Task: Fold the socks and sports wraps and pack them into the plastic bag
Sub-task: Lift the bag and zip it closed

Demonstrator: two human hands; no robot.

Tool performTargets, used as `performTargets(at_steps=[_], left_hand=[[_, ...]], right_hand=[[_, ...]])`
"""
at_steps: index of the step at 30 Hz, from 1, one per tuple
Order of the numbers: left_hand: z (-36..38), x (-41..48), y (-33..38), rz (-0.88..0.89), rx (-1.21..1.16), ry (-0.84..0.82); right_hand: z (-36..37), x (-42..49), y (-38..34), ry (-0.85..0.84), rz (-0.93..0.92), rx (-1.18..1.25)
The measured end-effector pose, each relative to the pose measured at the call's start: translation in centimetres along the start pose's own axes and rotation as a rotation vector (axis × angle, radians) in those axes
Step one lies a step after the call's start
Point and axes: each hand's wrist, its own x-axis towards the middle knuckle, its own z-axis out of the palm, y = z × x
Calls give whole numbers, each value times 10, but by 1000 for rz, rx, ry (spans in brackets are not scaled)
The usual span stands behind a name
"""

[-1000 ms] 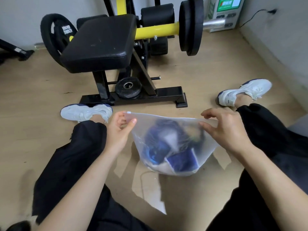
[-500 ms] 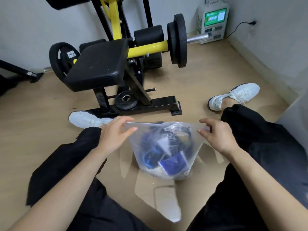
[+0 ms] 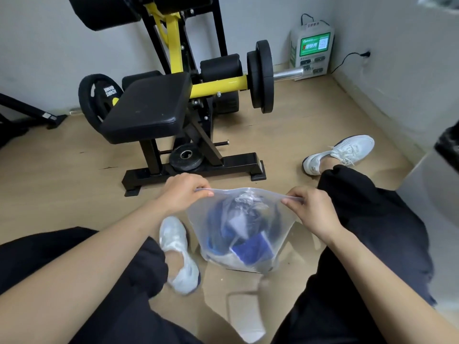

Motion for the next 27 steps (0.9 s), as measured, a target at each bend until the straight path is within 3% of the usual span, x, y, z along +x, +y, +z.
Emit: performTargets(at_steps=[3, 7, 16, 22, 27], left_hand=[[-14, 7, 6, 18, -77, -23], [-30, 6, 9, 33, -313, 111], [-95, 37, 30, 139, -392, 314], [-117, 91, 35, 172, -391, 404], [-102, 148, 40, 196, -394, 376]], right_hand=[[-7, 1, -19, 45, -21, 134], [-20, 13, -57, 120, -91, 179], [-74, 84, -143, 121, -176, -92], [-100, 157, -151, 27, -69, -58], [-97, 198, -111, 2, 82, 193]])
